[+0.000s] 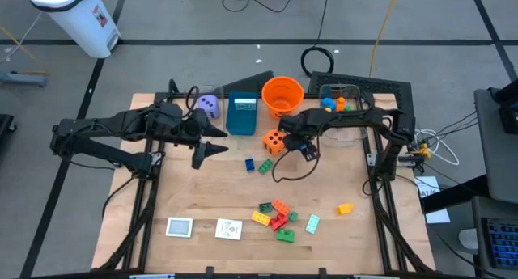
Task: Pick & Place Toys
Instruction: Put the blue game piece into the right transparent bin
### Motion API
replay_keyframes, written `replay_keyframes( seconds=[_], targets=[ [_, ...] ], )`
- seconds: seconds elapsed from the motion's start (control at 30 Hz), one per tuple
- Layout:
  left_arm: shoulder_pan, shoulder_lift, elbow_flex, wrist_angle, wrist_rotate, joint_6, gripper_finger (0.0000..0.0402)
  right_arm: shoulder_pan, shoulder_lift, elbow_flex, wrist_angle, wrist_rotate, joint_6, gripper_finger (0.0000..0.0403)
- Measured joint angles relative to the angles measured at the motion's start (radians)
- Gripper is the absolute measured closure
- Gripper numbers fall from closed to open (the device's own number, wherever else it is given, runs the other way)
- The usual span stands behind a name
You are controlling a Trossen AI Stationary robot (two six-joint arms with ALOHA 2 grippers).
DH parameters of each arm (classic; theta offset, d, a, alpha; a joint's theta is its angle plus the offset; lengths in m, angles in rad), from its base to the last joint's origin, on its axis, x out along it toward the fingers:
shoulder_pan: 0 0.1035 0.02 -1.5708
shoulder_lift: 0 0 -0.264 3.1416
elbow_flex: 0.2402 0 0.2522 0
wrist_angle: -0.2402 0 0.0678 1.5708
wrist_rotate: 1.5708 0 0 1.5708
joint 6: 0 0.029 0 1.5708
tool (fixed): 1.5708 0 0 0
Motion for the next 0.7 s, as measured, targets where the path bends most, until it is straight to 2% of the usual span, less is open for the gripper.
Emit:
replay_keyframes(
  seconds=[0.33,0.7],
  targets=[
    [0.000,0.000,0.000,0.000,0.000,-0.002,0.0156,-0.021,0.005,-0.068,0.030,-0.001,-0.004,0.0125],
    [0.000,0.000,0.000,0.000,0.000,-0.007,0.0156,-0.022,0.005,-0.108,0.156,0.004,0.058,0.0131]
  ],
)
